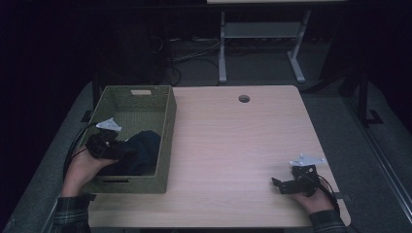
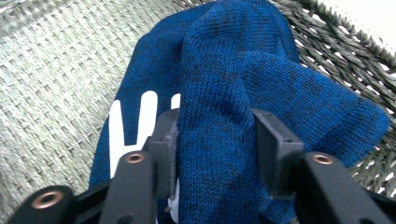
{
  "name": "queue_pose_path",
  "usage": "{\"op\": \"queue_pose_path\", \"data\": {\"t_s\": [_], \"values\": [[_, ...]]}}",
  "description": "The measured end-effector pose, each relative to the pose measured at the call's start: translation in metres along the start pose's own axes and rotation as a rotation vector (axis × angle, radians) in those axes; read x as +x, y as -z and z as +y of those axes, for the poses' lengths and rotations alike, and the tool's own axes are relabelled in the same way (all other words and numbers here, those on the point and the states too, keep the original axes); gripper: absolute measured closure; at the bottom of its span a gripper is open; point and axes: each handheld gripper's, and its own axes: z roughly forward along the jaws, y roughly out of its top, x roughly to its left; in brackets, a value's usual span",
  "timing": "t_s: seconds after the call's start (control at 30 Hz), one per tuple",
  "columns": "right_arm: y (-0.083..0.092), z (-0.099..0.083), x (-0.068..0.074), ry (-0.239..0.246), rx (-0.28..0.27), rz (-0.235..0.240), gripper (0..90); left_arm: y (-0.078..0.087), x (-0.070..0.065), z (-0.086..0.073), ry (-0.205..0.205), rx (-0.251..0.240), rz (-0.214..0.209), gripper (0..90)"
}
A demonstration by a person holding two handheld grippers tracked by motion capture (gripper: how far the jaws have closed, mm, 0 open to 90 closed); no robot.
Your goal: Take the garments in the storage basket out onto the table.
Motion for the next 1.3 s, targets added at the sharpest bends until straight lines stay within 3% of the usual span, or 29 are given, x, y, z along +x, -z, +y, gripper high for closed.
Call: {"op": "queue_pose_path", "data": {"t_s": [0.07, 0.27, 0.53, 0.9, 1.07, 1.3], "values": [[0.000, 0.000, 0.000, 0.001, 0.000, 0.000, 0.0, 0.001, 0.000, 0.000, -0.002, 0.004, -0.017, 68.8], [0.000, 0.000, 0.000, 0.003, 0.000, 0.001, 0.0, 0.004, 0.000, 0.001, 0.006, -0.021, -0.014, 78.3], [0.000, 0.000, 0.000, 0.003, 0.000, 0.001, 0.0, 0.021, 0.005, 0.000, 0.048, -0.134, 0.013, 78.8], [0.000, 0.000, 0.000, 0.003, 0.000, 0.001, 0.0, 0.035, 0.006, 0.007, 0.055, -0.204, 0.035, 78.5], [0.000, 0.000, 0.000, 0.003, 0.000, 0.001, 0.0, 0.044, 0.007, 0.010, 0.059, -0.264, 0.050, 78.1], [0.000, 0.000, 0.000, 0.005, 0.000, 0.002, 0.0, 0.053, 0.008, 0.014, 0.061, -0.297, 0.045, 78.1]]}}
